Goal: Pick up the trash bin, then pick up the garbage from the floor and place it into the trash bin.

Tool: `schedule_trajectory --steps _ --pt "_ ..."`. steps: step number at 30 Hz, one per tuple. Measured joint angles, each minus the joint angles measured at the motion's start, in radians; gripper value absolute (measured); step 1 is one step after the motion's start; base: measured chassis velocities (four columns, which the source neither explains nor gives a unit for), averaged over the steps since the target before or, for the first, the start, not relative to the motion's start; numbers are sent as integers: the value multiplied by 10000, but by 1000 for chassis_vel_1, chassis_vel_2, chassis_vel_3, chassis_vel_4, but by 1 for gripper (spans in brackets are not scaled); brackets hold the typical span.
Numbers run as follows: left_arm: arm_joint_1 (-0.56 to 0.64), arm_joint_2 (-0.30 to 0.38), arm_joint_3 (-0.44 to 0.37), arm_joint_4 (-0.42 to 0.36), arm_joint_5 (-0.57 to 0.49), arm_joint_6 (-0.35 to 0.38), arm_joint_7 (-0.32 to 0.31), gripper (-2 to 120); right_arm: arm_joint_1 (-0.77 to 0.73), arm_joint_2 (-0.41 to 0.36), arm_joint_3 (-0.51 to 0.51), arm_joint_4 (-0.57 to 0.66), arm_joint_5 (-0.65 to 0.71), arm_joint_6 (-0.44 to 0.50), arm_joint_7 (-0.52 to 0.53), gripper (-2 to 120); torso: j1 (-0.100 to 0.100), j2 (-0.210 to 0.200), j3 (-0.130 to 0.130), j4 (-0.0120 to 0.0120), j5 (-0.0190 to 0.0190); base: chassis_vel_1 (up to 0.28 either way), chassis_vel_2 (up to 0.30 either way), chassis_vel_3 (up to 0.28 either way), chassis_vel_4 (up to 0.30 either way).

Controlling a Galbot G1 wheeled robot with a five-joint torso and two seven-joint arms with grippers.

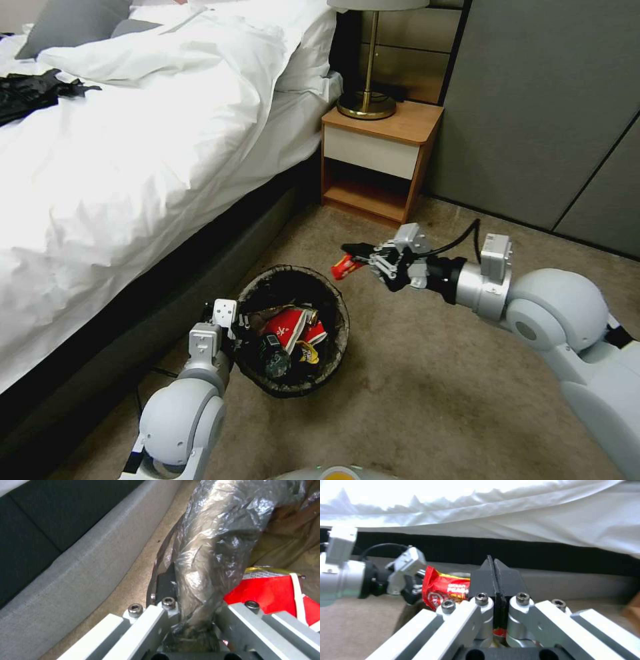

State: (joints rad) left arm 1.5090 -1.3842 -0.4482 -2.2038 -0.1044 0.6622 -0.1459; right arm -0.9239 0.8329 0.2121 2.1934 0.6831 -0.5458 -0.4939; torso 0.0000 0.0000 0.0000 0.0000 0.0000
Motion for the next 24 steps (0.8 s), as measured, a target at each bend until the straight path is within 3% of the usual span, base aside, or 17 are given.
schedule_trajectory --steps 9,15,24 --pt "13 -39 -8 -4 13 -11 1 0 1424 76 -2178 -1172 -153 197 -16 0 0 -1 0 -1 -1 0 0 0 0" --pt "9 -44 -34 -6 15 -15 -1 0 2690 609 -3820 -2100 -245 196 260 0 1 0 0 1 -2 0 0 0 0" --pt "12 -41 -76 24 11 -29 -4 0 3430 1268 -4958 -3185 -94 175 790 0 0 0 0 0 0 0 0 0 0"
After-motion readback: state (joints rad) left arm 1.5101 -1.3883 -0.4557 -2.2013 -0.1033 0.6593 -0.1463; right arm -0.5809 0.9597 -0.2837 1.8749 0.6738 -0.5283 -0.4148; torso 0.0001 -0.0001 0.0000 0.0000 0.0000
